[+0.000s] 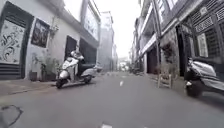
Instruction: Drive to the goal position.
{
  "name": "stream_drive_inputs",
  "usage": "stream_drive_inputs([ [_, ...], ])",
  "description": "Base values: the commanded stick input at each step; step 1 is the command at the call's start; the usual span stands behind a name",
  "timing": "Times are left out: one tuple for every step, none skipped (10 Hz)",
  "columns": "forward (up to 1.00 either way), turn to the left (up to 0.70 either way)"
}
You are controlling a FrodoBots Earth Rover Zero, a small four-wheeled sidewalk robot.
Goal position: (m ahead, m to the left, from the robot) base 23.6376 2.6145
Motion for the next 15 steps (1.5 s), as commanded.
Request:
stream_drive_inputs([
  [1.00,0.00],
  [1.00,0.00],
  [1.00,0.00],
  [1.00,0.00],
  [1.00,0.00],
  [1.00,0.00],
  [1.00,0.00],
  [1.00,0.00],
  [1.00,0.00],
  [1.00,0.00],
  [1.00,0.00],
  [1.00,0.00],
  [1.00,0.00],
  [1.00,0.00],
  [1.00,0.00],
])
